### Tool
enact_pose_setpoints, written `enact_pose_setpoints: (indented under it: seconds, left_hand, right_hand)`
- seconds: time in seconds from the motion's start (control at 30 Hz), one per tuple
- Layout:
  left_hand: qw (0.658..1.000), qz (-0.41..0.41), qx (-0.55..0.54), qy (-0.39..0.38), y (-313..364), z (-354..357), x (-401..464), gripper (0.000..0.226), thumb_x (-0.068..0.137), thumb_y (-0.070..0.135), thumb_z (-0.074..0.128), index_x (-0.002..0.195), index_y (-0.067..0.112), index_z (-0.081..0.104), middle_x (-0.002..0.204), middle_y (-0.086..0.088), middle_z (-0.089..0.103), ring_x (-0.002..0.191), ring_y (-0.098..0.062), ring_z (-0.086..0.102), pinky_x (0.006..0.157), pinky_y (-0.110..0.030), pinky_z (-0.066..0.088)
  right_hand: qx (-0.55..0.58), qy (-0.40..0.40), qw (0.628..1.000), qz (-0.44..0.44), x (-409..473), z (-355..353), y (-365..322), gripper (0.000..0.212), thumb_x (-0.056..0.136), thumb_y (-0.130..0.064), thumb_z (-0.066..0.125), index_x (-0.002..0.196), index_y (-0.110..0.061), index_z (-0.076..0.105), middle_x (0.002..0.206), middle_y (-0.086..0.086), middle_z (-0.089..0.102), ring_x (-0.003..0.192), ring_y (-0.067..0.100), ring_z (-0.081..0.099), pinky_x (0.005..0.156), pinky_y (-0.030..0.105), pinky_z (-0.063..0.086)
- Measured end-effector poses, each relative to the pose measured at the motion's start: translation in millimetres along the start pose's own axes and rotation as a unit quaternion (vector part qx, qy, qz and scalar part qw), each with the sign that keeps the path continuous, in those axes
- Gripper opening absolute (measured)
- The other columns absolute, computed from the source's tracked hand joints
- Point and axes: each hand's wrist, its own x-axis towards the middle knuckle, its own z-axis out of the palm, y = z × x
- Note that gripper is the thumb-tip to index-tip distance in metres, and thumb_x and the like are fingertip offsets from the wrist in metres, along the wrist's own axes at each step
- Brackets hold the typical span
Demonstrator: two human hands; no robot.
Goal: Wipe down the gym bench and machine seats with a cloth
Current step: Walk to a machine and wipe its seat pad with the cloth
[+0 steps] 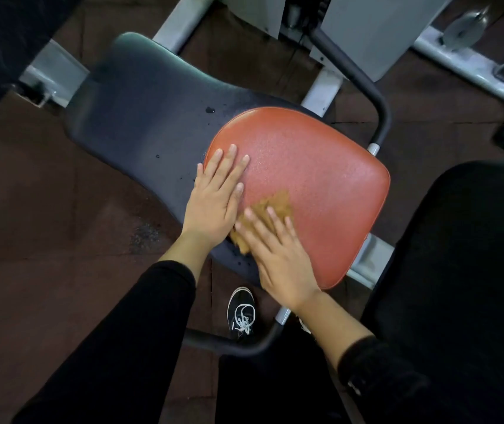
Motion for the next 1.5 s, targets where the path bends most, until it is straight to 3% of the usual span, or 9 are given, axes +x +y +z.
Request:
enact_pose_setpoints:
  seconds: [0.13,0.37,0.5,0.63,0.8,1.03,1.17,1.37,1.5]
  left_hand:
    - [1.000,0.006,-0.015,-0.010,-3,-3,0,0.048,0.105,0.031,0.027,0.152,0.025,0.029,0.161,0.005,0.017,0.149,-0.013,0.004,0.120,-0.042,0.000]
    - [0.999,-0.005,-0.033,0.002,1,-7,-1,0.046,0.105,0.027,0.030,0.151,0.023,0.033,0.159,0.004,0.022,0.149,-0.014,0.009,0.121,-0.039,0.002]
    - [0.991,-0.052,-0.119,0.019,8,-22,1,0.045,0.105,0.023,0.030,0.150,0.019,0.033,0.156,0.006,0.032,0.146,-0.009,0.020,0.119,-0.020,0.006]
    - [0.973,-0.119,-0.191,0.045,13,-26,-3,0.050,0.103,0.032,0.025,0.153,0.024,0.025,0.156,0.008,0.031,0.145,-0.010,0.024,0.119,-0.032,0.021]
    - [0.986,-0.096,-0.046,0.128,53,-14,-19,0.054,0.098,0.027,0.033,0.144,0.000,0.036,0.150,-0.014,0.040,0.142,-0.023,0.030,0.120,-0.044,0.014]
    - [0.987,-0.001,0.158,0.019,59,23,-35,0.061,0.094,0.052,0.043,0.145,0.020,0.044,0.156,-0.005,0.031,0.147,-0.025,0.019,0.120,-0.049,0.009]
    - [0.984,-0.038,0.167,0.058,49,19,-35,0.061,0.092,0.046,0.045,0.147,0.021,0.040,0.157,-0.007,0.030,0.146,-0.028,0.019,0.119,-0.049,0.005]
    - [0.978,0.070,0.190,0.056,35,10,-1,0.050,0.092,0.049,0.052,0.140,0.034,0.051,0.152,-0.006,0.040,0.142,-0.033,0.029,0.117,-0.054,0.014]
    - [0.984,-0.009,0.161,0.072,21,0,44,0.051,0.091,0.048,0.050,0.140,0.031,0.052,0.149,-0.007,0.044,0.137,-0.035,0.037,0.114,-0.054,0.021]
  right_hand:
    - [-0.075,-0.052,0.990,-0.107,-56,-1,34,0.072,0.081,-0.016,0.044,0.147,-0.034,0.023,0.156,-0.010,0.017,0.145,0.022,0.013,0.117,0.043,0.014]
    - [0.035,-0.007,0.998,0.054,-27,-15,38,0.062,0.090,-0.015,0.038,0.148,-0.032,0.021,0.156,-0.007,0.018,0.146,0.020,0.007,0.119,0.042,0.005]
    - [0.062,0.012,0.993,0.100,26,-14,6,0.054,0.095,-0.022,0.030,0.148,-0.031,0.020,0.157,-0.009,0.011,0.146,0.019,0.000,0.118,0.045,0.002]
    - [0.141,-0.013,0.987,0.069,60,-24,-12,0.055,0.098,-0.023,0.031,0.149,-0.030,0.010,0.157,-0.010,0.000,0.143,0.012,-0.012,0.117,0.040,-0.008]
    - [0.235,0.086,0.957,0.144,42,-43,14,0.053,0.091,-0.017,0.034,0.144,-0.021,0.035,0.156,-0.002,0.021,0.144,0.010,0.009,0.120,0.039,0.005]
    - [0.144,0.076,0.955,0.250,11,-37,41,0.050,0.096,-0.014,0.037,0.144,-0.027,0.035,0.157,-0.005,0.018,0.146,0.016,0.006,0.120,0.046,0.006]
    - [0.126,0.074,0.958,0.248,11,-33,42,0.049,0.098,-0.015,0.039,0.144,-0.028,0.034,0.157,-0.005,0.016,0.146,0.015,0.004,0.120,0.042,0.002]
    - [0.128,0.086,0.956,0.251,12,-27,42,0.050,0.097,-0.015,0.041,0.144,-0.029,0.035,0.157,-0.005,0.016,0.146,0.016,0.004,0.119,0.040,0.000]
    - [0.133,0.093,0.953,0.256,12,-28,42,0.049,0.097,-0.015,0.043,0.143,-0.030,0.037,0.156,-0.007,0.018,0.146,0.014,0.005,0.119,0.039,0.001]
